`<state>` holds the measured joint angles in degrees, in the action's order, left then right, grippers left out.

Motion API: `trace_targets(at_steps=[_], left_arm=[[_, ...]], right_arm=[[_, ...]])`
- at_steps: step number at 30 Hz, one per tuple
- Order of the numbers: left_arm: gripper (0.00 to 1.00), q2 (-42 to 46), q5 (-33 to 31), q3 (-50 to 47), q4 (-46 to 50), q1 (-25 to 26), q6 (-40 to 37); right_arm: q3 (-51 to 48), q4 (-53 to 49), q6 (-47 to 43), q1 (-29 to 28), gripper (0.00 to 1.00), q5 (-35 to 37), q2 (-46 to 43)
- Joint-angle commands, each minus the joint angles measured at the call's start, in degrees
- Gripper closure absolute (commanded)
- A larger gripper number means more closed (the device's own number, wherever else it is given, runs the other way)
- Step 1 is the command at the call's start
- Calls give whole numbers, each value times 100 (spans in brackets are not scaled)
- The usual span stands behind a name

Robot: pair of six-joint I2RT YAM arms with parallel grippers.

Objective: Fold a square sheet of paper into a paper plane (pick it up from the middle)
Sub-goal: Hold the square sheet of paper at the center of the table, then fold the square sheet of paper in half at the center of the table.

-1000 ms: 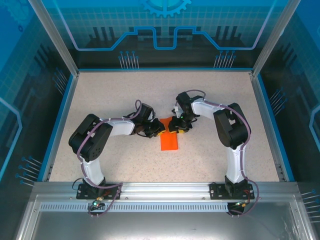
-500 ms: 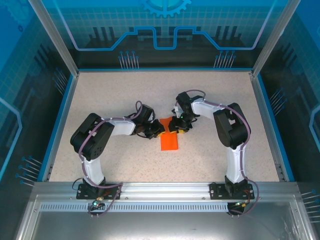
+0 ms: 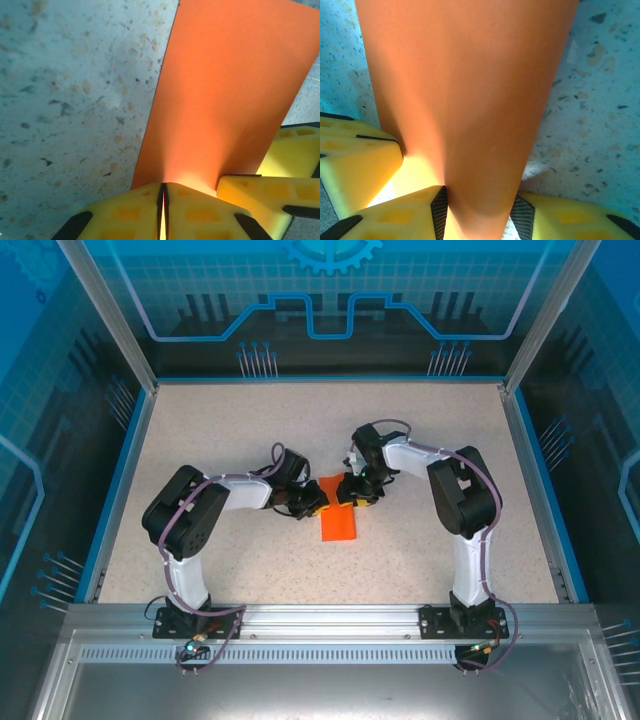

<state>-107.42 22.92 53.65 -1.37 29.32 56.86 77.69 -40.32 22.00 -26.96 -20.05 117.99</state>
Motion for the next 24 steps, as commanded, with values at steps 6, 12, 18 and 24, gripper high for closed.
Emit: trace_targets(at_steps=[6, 12, 18, 24], left_arm=[[88, -295, -279, -65, 888, 37, -77], [89, -345, -386, -41, 982, 46, -113], [90, -416, -513, -13, 1105, 42, -140], [97, -460, -630, 5, 1164, 48, -114]], right_arm=[[-798, 327, 133, 89, 51, 700, -921], [-1096, 783, 334, 7, 57, 657, -1903], [-815, 1131, 566, -426, 81, 265, -1465], [-768, 1449, 984, -455, 98, 199, -945]])
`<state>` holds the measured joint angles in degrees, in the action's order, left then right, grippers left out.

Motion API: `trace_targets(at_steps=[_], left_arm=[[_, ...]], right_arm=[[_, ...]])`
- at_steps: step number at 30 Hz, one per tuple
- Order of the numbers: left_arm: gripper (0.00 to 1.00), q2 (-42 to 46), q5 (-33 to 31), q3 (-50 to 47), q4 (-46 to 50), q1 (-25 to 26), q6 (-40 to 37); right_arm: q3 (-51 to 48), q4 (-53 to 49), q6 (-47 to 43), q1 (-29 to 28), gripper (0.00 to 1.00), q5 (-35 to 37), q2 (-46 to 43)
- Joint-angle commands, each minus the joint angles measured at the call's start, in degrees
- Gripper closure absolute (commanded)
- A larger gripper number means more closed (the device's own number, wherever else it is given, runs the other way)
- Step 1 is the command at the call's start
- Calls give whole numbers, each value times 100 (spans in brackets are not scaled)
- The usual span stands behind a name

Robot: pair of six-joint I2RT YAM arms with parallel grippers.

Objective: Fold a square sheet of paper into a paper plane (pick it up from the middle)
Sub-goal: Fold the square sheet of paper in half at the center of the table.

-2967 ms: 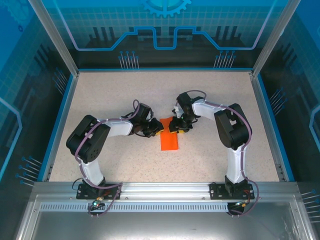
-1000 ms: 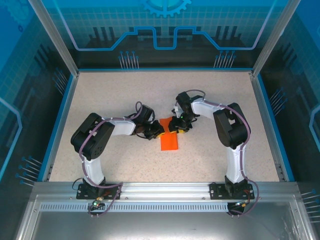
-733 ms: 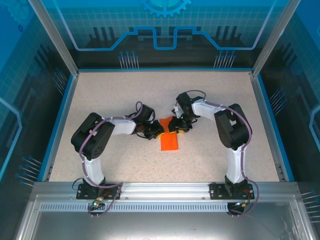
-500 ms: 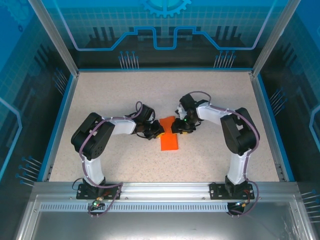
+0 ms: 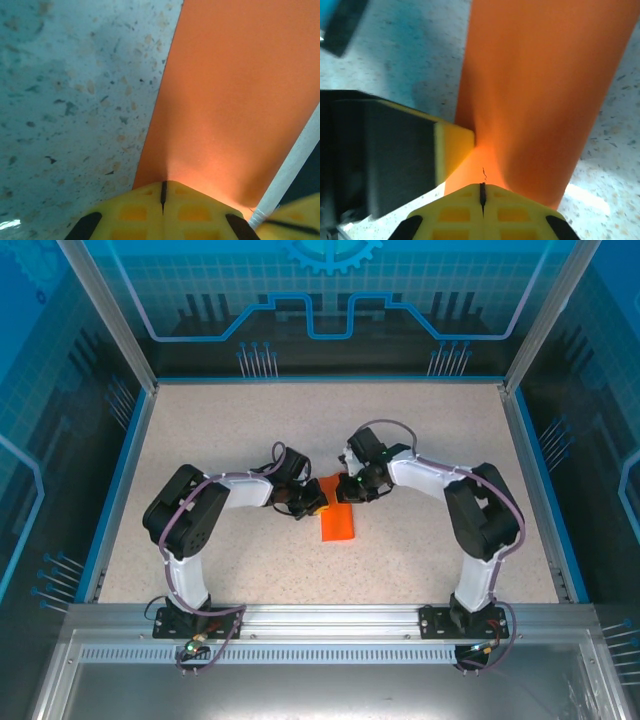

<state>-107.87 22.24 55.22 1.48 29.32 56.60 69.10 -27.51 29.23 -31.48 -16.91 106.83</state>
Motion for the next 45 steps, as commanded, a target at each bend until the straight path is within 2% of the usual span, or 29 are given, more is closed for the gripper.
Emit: trace_targets(at_steps=[1, 9, 22, 30, 35, 40, 45], left_arm=[[98, -423, -578, -150, 893, 53, -77], [100, -498, -710, -84, 1165, 59, -91], [100, -673, -914, -141, 1557, 70, -128], [100, -684, -960, -160, 1604, 75, -176], [100, -682, -958, -161, 1592, 120, -206], [100, -700, -968, -134, 1575, 146, -193], [100, -726, -979, -123, 1574, 178, -175]], right_arm=[[119, 167, 267, -6, 98, -103, 232], [136, 149, 42, 75, 100, -241, 480], [-584, 202, -400, 756, 100, -92, 372], [-907, 323, -445, 1185, 100, -86, -305], [-721, 619, -489, 936, 100, -783, -465], [-322, 850, -458, 472, 100, -1245, 124], [-219, 1196, -280, 530, 100, -1436, 625]])
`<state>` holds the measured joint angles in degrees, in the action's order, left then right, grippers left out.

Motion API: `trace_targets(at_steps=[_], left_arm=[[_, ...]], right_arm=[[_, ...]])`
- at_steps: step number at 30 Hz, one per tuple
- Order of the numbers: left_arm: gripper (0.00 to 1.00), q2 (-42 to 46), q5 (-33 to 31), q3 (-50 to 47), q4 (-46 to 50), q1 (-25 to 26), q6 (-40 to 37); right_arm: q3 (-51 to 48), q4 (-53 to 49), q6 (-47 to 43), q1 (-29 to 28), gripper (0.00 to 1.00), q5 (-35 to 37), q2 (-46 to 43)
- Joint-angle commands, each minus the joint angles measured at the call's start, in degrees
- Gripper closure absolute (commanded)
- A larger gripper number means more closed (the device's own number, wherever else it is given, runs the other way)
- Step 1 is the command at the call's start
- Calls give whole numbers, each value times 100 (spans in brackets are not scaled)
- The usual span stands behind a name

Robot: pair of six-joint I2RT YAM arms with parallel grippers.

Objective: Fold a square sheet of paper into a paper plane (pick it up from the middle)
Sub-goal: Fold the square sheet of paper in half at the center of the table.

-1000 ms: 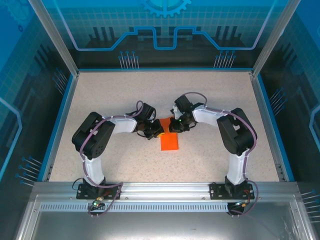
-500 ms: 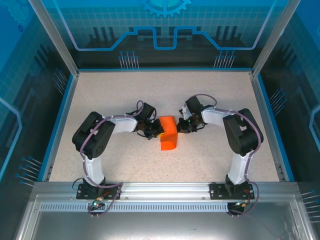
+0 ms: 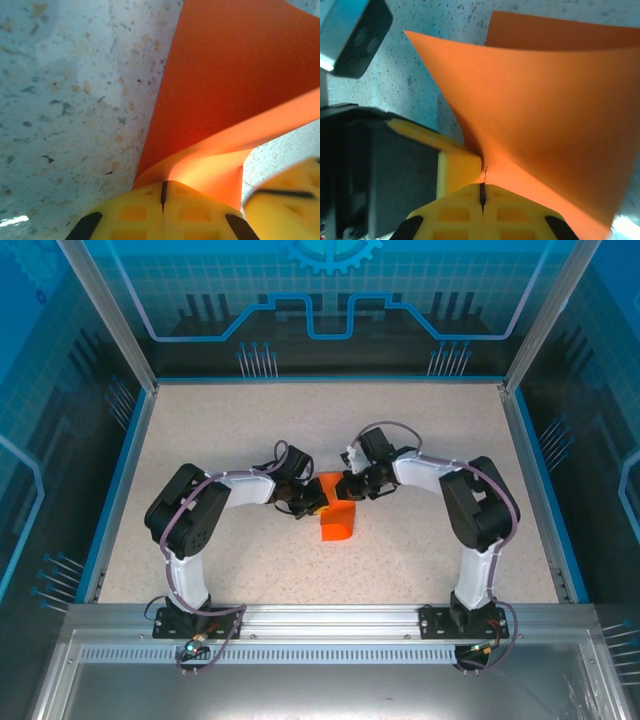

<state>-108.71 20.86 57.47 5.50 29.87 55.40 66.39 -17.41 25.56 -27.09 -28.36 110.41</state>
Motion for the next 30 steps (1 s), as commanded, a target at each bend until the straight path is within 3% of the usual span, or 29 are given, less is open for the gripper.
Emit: trace_targets(at_steps=[1, 8, 14, 21, 26, 30], left_arm=[[100, -643, -839, -351, 1171, 131, -41], [100, -643, -857, -419, 1186, 148, -18], [100, -599, -873, -557, 1081, 149, 29], [100, -616, -875, -540, 1074, 151, -2], [100, -616, -867, -524, 1068, 145, -13], [100, -617, -869, -568, 1067, 147, -5]], right_arm=[[20, 264, 127, 143, 100, -325, 324], [-306, 446, 187, 639, 100, -9, 382], [-659, 561, 485, 1446, 100, 175, 77], [-428, 546, 313, 1085, 100, 83, -450], [-19, 449, 183, 500, 100, -254, 50], [235, 484, 267, 406, 100, -335, 470]])
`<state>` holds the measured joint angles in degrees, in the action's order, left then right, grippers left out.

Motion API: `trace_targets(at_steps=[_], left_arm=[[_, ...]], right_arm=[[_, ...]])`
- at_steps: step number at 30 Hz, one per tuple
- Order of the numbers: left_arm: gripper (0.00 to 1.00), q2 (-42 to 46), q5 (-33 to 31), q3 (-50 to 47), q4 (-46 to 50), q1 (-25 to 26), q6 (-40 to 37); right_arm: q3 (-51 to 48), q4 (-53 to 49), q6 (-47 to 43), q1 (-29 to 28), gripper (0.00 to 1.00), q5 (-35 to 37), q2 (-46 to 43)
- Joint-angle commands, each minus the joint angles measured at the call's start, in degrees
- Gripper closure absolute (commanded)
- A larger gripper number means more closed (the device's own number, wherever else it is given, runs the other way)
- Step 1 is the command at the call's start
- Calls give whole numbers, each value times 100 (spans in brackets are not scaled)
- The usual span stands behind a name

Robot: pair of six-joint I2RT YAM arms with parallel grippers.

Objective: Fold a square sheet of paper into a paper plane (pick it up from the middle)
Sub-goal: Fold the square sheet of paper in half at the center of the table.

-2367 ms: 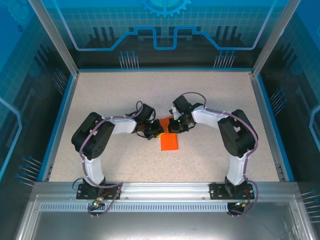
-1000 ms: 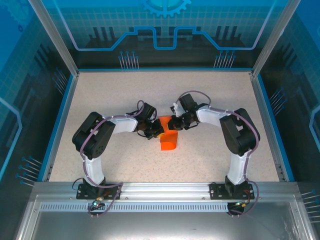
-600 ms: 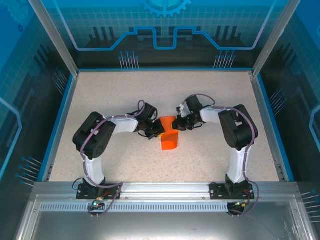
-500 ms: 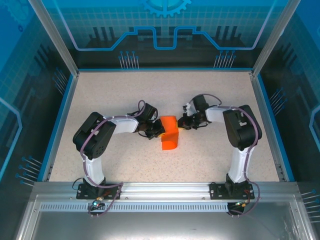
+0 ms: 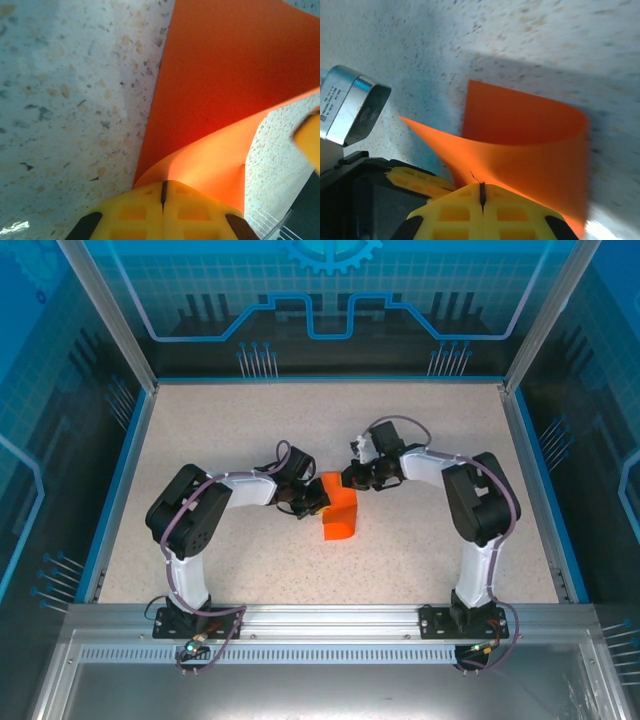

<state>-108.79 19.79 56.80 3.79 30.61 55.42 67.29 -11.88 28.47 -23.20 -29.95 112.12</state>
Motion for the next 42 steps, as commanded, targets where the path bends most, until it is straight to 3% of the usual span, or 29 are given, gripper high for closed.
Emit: trace_targets(at_steps=[1, 12, 18, 31, 42], left_arm=[[100, -603, -763, -514, 1229, 78, -5], [100, -573, -757, -782, 1190, 85, 20], [100, -553, -749, -760, 1176, 82, -5], [100, -564, -812, -639, 1204, 78, -60], [100, -554, -846, -652, 1194, 93, -57]], right_arm=[[197, -70, -27, 23, 100, -158, 371], [416, 115, 324, 734, 100, 411, 785], [566, 6, 324, 975, 100, 800, 521], [-749, -131, 434, 118, 100, -363, -609], [-1198, -481, 65, 79, 100, -714, -599]])
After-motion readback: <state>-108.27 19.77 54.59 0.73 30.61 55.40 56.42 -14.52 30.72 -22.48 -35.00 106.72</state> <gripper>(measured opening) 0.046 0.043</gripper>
